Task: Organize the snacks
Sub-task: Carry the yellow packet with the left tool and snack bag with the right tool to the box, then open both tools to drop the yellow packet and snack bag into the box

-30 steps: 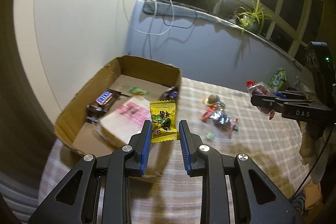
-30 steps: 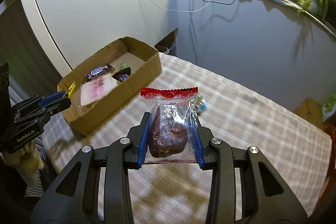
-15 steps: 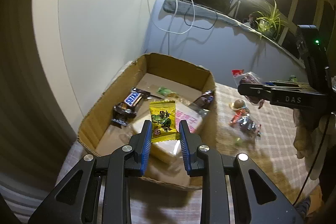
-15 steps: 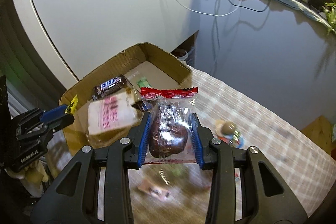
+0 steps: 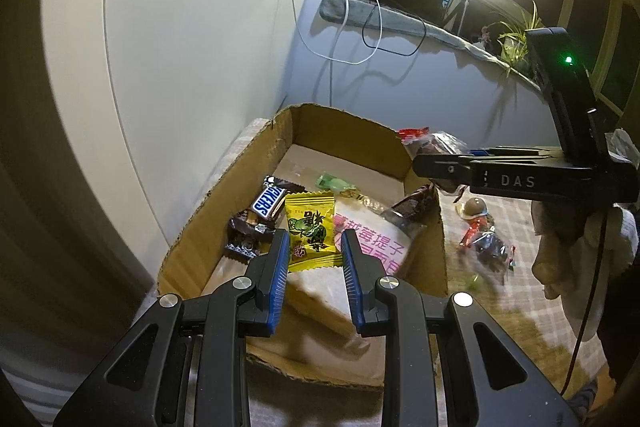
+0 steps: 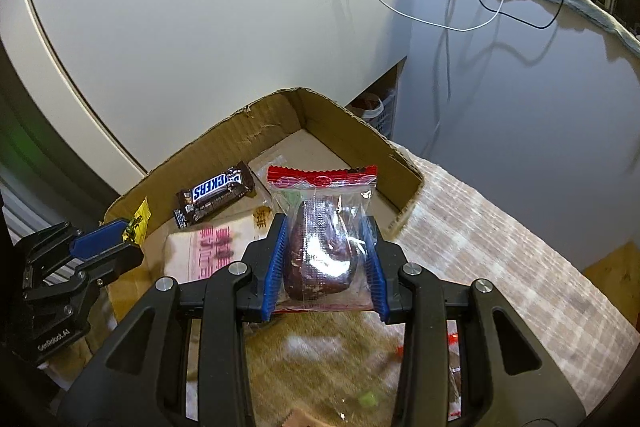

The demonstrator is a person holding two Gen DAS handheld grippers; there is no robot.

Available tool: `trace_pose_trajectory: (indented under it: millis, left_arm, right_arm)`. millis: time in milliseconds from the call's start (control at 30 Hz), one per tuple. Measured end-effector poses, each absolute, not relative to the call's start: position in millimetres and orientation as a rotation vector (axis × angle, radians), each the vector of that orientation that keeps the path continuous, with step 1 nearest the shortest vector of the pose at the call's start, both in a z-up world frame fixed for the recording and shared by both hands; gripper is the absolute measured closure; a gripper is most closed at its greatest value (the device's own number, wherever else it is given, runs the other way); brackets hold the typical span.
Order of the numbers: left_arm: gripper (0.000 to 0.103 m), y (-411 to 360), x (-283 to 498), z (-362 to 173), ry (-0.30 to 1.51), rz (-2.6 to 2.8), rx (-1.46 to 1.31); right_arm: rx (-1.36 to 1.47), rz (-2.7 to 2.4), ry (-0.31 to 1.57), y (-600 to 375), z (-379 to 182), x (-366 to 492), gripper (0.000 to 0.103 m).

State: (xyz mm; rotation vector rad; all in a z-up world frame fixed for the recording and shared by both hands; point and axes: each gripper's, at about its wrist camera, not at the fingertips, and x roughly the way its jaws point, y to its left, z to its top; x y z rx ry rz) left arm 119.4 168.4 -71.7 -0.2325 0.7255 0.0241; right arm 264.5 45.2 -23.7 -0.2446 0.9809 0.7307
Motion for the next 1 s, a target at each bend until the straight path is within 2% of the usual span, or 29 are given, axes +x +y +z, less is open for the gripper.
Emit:
trace_pose_trajectory:
  millis: [667,800,867,900,933,967,1000]
  left_arm:
    - [0.078,168.5,122.1,-71.5,0.726,0.034,-0.226]
    - [0.064,168.6,122.0,-70.8,0.725,0.04,-0.228]
    - [0.054,169.0,121.6,-70.1,0.721,0.046,-0.229]
    - [0.051,169.1,120.7,-69.8,0.719,0.047,-0.23]
    - [0.051,169.4,120.5,-69.5,0.719,0.047,-0.23]
    - [0.051,170.0,120.4,-69.5,0.718,0.048,-0.231]
    - [0.051,170.0,120.4,-69.6,0.718,0.049,-0.23]
  right_arm:
    - [-0.272,0.746,0.982,54.8,-25.4,267.1,0.065]
    - [-0.288,0.744,0.977,57.4,-24.9,265.2,0.063]
    - [-0.29,0.745,0.974,57.5,-24.2,264.4,0.056]
    - [-0.294,0.738,0.968,57.6,-23.6,263.9,0.051]
    - [-0.297,0.732,0.959,57.4,-22.6,263.1,0.04]
    - [-0.298,0.728,0.95,56.8,-21.1,262.3,0.035]
    - [-0.298,0.728,0.946,56.3,-19.9,261.8,0.033]
